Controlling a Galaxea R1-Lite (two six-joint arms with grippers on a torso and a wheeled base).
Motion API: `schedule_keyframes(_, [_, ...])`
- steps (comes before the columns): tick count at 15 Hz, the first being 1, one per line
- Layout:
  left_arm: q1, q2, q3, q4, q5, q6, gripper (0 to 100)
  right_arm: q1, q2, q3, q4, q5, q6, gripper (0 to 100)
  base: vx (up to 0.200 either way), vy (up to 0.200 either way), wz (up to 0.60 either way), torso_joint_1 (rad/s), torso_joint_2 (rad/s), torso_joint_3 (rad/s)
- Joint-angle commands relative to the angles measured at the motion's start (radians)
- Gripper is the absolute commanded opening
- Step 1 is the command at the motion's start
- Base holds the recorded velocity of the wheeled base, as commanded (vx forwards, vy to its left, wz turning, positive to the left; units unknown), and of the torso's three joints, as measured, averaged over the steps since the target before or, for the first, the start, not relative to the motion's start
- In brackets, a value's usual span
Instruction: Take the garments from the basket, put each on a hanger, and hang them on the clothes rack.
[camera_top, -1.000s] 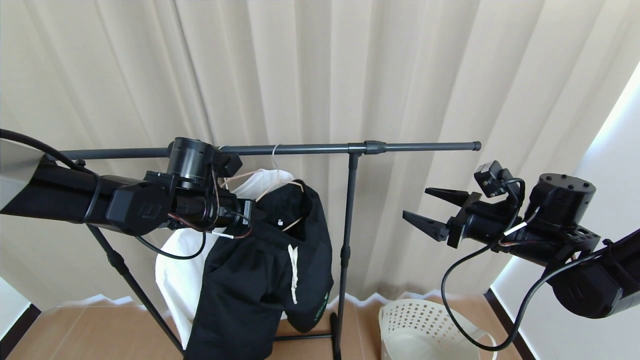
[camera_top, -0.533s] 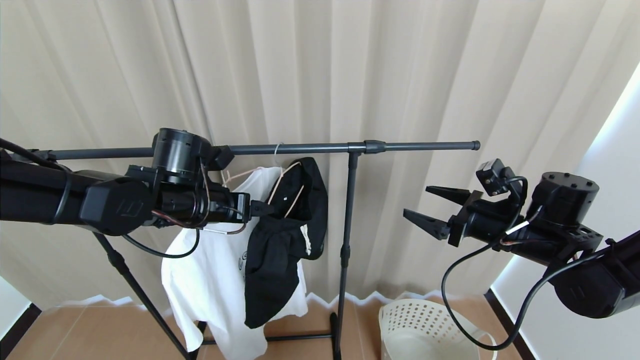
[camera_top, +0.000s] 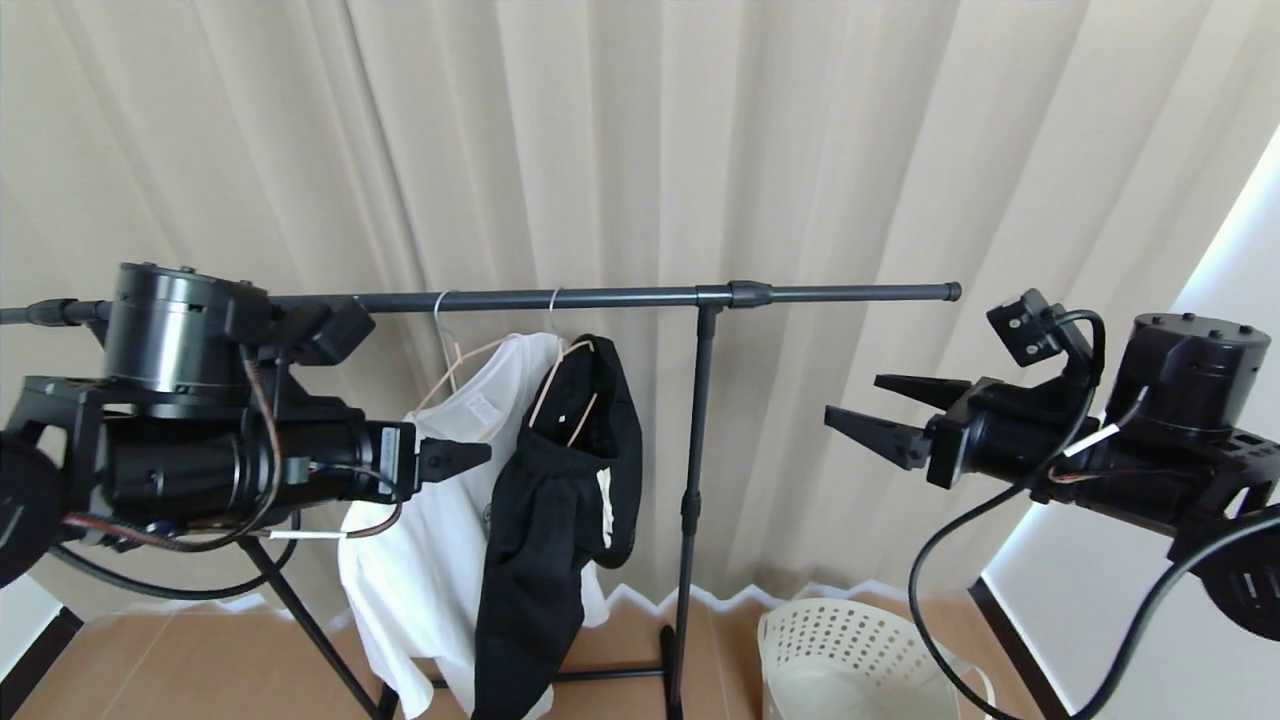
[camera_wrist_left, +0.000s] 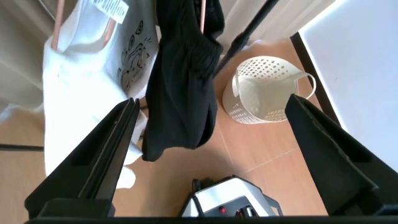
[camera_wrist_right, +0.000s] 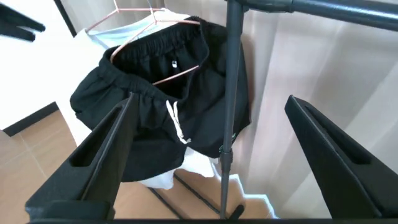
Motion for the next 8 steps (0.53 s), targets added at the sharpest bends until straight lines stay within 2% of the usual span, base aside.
schedule_keyframes(1, [-0.003,-0.194,0.141,0.000,0.000,0.005,100,0.013,-0.205,0.003,0.199,-0.173,0.015,100,0.000,0.000,0.00,0.000,0.00,0.000])
schedule_keyframes(2, [-0.009,-0.223,0.175,-0.001,0.000,0.009,100,0.031,-0.209,0.037,0.194,-0.253,0.015,100,0.000,0.000,0.00,0.000,0.00,0.000])
schedule_keyframes(3, [-0.023,-0.280,0.244,-0.001,0.003,0.014,100,0.065,-0.225,0.116,0.165,-0.392,0.019,100,0.000,0.000,0.00,0.000,0.00,0.000])
schedule_keyframes(4, [-0.023,-0.315,0.288,-0.003,0.003,0.016,100,0.084,-0.245,0.179,0.128,-0.445,0.022,100,0.000,0.000,0.00,0.000,0.00,0.000])
schedule_keyframes(6, [-0.025,-0.381,0.366,-0.003,0.003,0.016,100,0.104,-0.296,0.313,0.016,-0.458,0.021,100,0.000,0.000,0.00,0.000,0.00,0.000])
schedule_keyframes(8, [-0.025,-0.440,0.423,-0.003,0.008,0.017,100,0.114,-0.342,0.409,-0.041,-0.469,0.019,100,0.000,0.000,0.00,0.000,0.00,0.000])
